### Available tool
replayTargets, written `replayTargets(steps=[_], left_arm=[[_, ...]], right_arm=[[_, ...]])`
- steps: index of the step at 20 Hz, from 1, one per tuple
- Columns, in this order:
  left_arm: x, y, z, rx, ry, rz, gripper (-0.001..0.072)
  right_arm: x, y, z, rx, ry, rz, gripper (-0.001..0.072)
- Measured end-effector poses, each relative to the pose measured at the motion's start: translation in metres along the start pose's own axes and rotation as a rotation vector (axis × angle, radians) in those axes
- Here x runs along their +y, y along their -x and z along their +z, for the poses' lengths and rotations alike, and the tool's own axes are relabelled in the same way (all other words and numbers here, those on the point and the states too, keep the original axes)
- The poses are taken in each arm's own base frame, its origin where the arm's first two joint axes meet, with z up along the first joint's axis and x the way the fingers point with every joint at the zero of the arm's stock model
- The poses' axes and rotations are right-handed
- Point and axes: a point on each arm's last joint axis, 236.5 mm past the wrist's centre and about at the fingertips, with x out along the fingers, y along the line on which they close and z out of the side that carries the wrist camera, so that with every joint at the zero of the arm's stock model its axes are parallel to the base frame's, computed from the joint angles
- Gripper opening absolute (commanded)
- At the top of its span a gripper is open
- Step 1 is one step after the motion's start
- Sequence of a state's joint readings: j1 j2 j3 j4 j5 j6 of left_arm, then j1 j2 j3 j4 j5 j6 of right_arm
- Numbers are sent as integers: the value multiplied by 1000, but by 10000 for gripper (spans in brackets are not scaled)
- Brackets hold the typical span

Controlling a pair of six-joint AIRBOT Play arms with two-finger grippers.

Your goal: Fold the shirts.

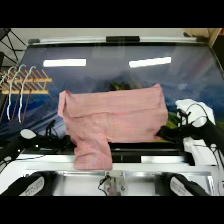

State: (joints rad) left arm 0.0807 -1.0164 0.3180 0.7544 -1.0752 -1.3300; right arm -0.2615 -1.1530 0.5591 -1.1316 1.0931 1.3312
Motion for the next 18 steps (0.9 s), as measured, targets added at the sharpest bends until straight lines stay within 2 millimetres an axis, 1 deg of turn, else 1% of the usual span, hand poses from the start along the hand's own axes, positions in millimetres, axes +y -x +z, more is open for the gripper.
replayTargets(steps=[1, 2, 3, 6, 8, 9, 10, 11, 12, 15, 17, 18], left_arm=[[0, 0, 0, 0, 1, 0, 29], [0, 0, 0, 0, 2, 0, 29], [0, 0, 0, 1, 2, 0, 29], [-2, 1, 0, 2, -7, -3, 28], [-11, 11, 7, -9, -73, -19, 28], [-20, 20, 11, -11, -132, -34, 28], [-30, 31, 16, -19, -184, -51, 28], [-42, 46, 25, -41, -235, -66, 28], [-53, 62, 34, -66, -278, -78, 27], [-87, 113, 73, -194, -391, -84, 27], [-106, 138, 100, -266, -437, -78, 27], [-114, 146, 113, -288, -450, -78, 27]], right_arm=[[4, -6, -3, 21, 17, -2, 232], [7, -11, -7, 38, 29, -8, 112], [9, -14, -8, 48, 39, -19, 47], [15, -19, -9, 62, 67, -36, 47], [16, -14, -5, 61, 110, -59, 47], [14, -8, 0, 52, 140, -79, 46], [13, 2, 11, 17, 178, -103, 46], [24, 14, 25, -28, 192, -87, 46], [35, 26, 31, -44, 208, -71, 46], [54, 64, 74, -174, 254, -84, 46], [73, 83, 107, -260, 283, -75, 46], [81, 89, 124, -291, 296, -76, 46]])
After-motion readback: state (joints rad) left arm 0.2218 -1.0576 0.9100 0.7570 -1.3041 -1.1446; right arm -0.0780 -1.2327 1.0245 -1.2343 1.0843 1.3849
